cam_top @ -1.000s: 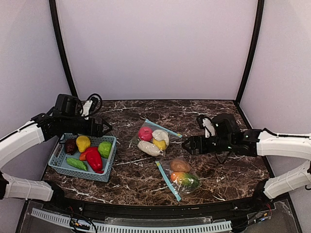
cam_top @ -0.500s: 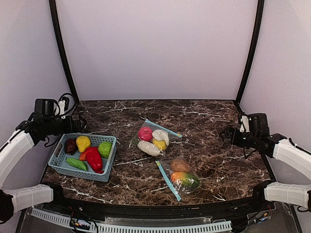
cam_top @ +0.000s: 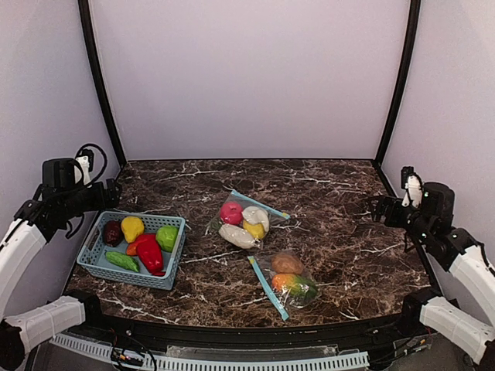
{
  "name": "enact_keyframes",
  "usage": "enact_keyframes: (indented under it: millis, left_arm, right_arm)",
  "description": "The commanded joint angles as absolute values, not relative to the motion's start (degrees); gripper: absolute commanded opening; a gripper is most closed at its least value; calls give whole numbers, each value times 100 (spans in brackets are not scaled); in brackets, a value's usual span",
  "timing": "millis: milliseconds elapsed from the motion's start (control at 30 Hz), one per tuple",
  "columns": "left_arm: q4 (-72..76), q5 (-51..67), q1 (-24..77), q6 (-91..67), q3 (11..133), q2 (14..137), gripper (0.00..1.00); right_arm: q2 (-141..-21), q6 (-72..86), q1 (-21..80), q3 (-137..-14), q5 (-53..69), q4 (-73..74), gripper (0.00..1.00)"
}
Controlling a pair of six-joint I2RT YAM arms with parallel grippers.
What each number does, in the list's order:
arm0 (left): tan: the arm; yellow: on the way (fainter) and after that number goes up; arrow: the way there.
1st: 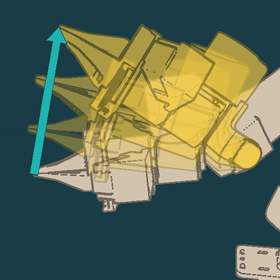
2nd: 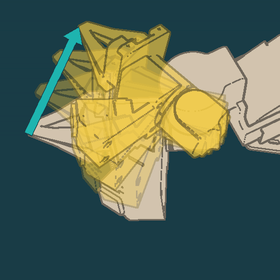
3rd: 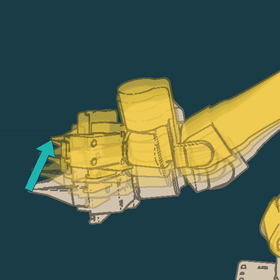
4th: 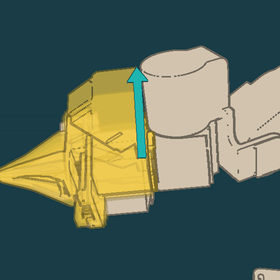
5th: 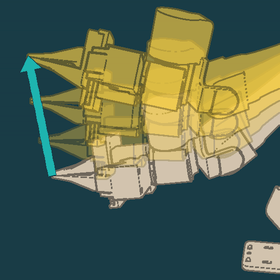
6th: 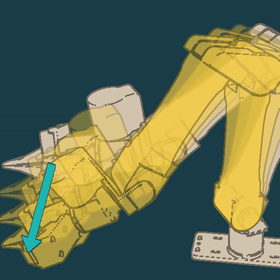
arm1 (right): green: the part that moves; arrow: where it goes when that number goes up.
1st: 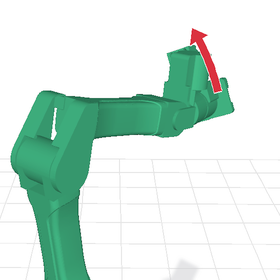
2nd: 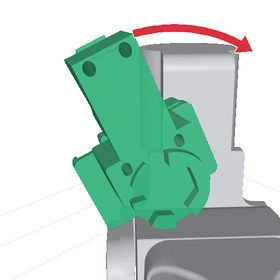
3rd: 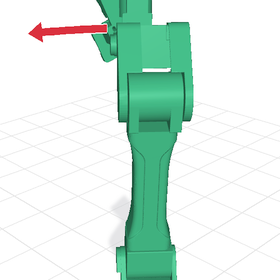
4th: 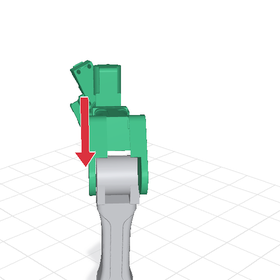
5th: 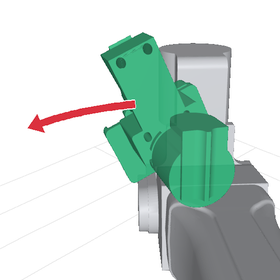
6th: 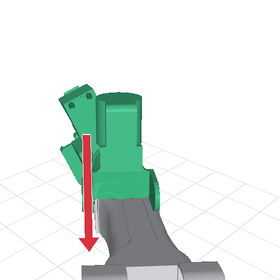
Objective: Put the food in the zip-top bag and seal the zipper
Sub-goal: Reset both arms
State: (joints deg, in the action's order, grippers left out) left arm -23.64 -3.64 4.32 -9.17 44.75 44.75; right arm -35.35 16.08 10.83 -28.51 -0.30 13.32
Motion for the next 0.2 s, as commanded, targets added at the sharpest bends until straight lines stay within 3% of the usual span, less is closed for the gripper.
enact_keyframes:
  millis: [0,167]
  left_arm:
    - [-2253,-282,402,-702,4335,4260,99]
    - [-2166,-252,402,-791,4252,4234,99]
  right_arm:
    - [-3430,1451,1059,-2741,-151,1143,99]
    - [-3461,1425,1059,-2755,-115,1141,98]
